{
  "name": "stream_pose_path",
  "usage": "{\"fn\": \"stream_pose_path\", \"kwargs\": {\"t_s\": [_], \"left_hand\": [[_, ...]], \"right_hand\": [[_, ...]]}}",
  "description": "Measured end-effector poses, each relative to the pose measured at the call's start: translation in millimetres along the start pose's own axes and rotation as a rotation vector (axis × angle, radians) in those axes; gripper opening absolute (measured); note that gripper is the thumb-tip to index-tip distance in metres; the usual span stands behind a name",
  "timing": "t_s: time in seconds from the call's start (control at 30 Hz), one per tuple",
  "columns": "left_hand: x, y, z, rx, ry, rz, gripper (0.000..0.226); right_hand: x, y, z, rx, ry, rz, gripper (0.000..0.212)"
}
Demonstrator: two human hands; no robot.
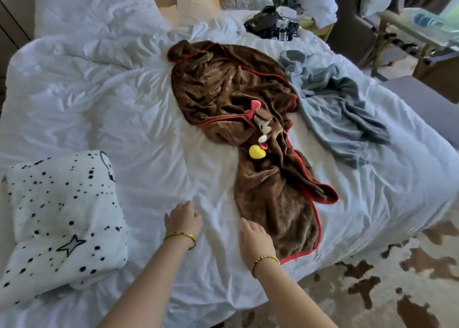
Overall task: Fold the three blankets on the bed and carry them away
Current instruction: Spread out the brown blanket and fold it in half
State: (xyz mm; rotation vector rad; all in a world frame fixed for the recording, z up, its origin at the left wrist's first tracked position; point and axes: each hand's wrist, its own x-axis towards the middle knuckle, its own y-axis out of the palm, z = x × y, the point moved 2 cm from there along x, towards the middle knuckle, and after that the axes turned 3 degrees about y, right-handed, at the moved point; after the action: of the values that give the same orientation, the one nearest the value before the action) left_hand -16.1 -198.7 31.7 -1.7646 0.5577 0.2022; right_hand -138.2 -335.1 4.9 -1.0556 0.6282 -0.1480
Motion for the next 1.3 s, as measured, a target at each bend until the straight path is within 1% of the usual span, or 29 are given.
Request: {"fn": "stream_pose_path", "kwargs": {"t_s": [0.07,0.17,0.33,0.43,0.5,0.57,0.67,0.73,0.77,0.8,0.83,0.87,0.9,0.93,0.97,1.0,1.07,1.13,1.17,1.2,1.23,1.3], "left_hand": [[-1.9,1.1,-43.5,-0.045,0.110,0.039,0.038],[0.5,6.3,-94.6,-0.060,0.268,0.163,0.041],[28.0,29.5,-156.8,0.024,0.402,0.358,0.048],[59.8,43.6,-184.6,0.128,0.408,0.452,0.053],[83.2,51.0,-201.7,0.199,0.416,0.462,0.055],[99.5,62.7,-215.5,0.211,0.399,0.488,0.057],[112.2,89.5,-218.2,0.215,0.293,0.633,0.064],[113.7,107.5,-213.5,0.236,0.196,0.718,0.073],[112.3,114.2,-212.5,0.239,0.154,0.713,0.078],[110.6,119.7,-212.7,0.246,0.126,0.672,0.081],[109.5,123.9,-213.8,0.259,0.114,0.612,0.080],[108.7,127.1,-215.5,0.267,0.109,0.552,0.074],[108.8,129.6,-217.0,0.265,0.106,0.500,0.065],[109.5,131.4,-217.5,0.248,0.097,0.465,0.056],[110.9,131.5,-217.3,0.225,0.080,0.445,0.050],[111.9,129.8,-216.6,0.206,0.062,0.436,0.046],[114.3,122.4,-216.0,0.144,0.036,0.417,0.039],[114.8,110.8,-218.1,0.049,-0.008,0.390,0.031],[113.7,102.3,-220.4,-0.030,-0.046,0.356,0.025],[111.5,93.1,-222.4,-0.163,-0.097,0.304,0.017],[107.2,81.3,-226.1,-0.344,-0.168,0.245,0.012],[96.6,47.3,-239.1,-0.677,-0.314,0.103,0.011]], "right_hand": [[6.3,-23.3,-26.8,0.037,0.064,-0.023,0.048],[17.5,-46.9,-57.2,0.071,0.152,-0.040,0.050],[50.3,-68.6,-101.9,0.064,0.264,0.002,0.059],[84.4,-82.0,-130.3,0.057,0.313,0.009,0.063],[112.0,-91.0,-146.8,0.051,0.355,-0.002,0.063],[136.2,-98.7,-162.9,0.005,0.404,0.013,0.065],[161.5,-100.5,-185.9,-0.081,0.454,0.065,0.071],[171.1,-96.6,-198.6,-0.116,0.494,0.127,0.080],[174.5,-92.9,-203.1,-0.116,0.518,0.157,0.085],[177.8,-88.2,-205.9,-0.106,0.542,0.181,0.090],[181.3,-83.5,-207.2,-0.102,0.561,0.200,0.091],[184.1,-80.4,-207.8,-0.111,0.569,0.217,0.087],[186.3,-78.6,-208.8,-0.116,0.563,0.234,0.078],[188.0,-77.7,-210.8,-0.101,0.545,0.244,0.063],[189.2,-77.6,-213.0,-0.059,0.523,0.243,0.048],[189.6,-78.6,-215.2,-0.001,0.492,0.232,0.037],[188.1,-82.1,-216.9,0.135,0.421,0.225,0.026],[183.3,-90.2,-215.0,0.393,0.432,0.235,0.014],[180.5,-97.0,-212.2,0.555,0.460,0.237,0.013],[177.1,-105.4,-208.5,0.701,0.484,0.230,0.017],[173.6,-114.6,-204.6,0.820,0.501,0.214,0.020],[164.9,-140.4,-193.5,0.965,0.503,0.190,0.024]]}}
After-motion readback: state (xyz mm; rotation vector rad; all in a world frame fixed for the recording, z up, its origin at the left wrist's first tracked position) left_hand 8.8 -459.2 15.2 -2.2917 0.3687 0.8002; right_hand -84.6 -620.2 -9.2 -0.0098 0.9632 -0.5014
